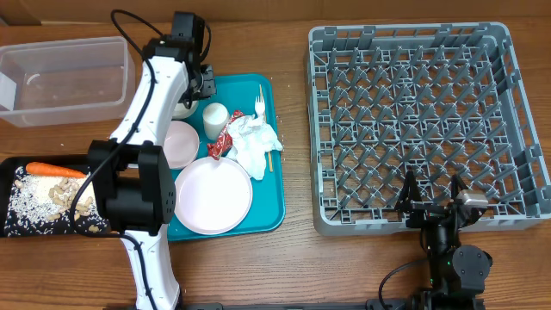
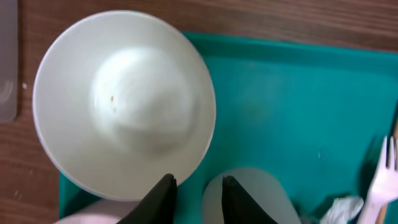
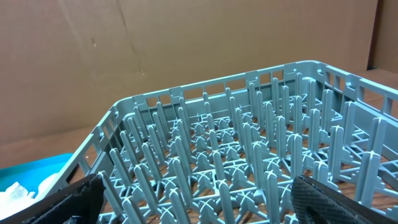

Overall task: Sort waste into correct bins and load items into the dishwasher rack
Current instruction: 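Carry the emptied white bowl back and set it on the teal tray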

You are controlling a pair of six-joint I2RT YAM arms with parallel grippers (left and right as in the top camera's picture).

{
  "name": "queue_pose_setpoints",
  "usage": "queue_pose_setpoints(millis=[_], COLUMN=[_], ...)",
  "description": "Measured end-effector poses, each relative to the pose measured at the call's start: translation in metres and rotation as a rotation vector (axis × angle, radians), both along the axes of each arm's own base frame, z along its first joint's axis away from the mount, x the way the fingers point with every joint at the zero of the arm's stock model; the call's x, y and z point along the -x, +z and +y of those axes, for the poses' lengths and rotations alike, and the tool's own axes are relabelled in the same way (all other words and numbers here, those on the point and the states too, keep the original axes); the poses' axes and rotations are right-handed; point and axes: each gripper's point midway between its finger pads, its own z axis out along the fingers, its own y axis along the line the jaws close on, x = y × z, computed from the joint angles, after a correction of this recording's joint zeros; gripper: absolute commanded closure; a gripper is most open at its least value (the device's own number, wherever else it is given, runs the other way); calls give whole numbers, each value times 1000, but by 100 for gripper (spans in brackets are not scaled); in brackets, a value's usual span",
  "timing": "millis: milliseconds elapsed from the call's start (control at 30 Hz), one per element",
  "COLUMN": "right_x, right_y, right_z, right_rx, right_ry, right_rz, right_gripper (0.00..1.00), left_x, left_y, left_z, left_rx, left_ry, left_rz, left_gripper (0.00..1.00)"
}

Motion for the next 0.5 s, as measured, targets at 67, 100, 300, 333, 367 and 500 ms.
queue_pose_setpoints(millis=[67, 100, 300, 333, 367, 500], right_x=[0, 0, 0, 0, 0, 0], right_y=[0, 0, 0, 0, 0, 0], right_z=[0, 0, 0, 0, 0, 0], right_rx=[0, 0, 0, 0, 0, 0], right_ry=[0, 0, 0, 0, 0, 0], right_rz=[0, 0, 0, 0, -1, 0], right_gripper=[0, 0, 0, 0, 0, 0], left_x=[3, 1, 6, 10, 14, 40], left_y=[12, 21, 95, 108, 117, 157], left_z=[0, 0, -3, -5, -7, -19], left_rx=[-1, 0, 29, 43, 56, 140], left_ry=[-1, 0, -1, -4, -8, -38], left_rz=[11, 3, -43, -51, -53, -48], left_gripper=[66, 62, 0, 0, 0, 0])
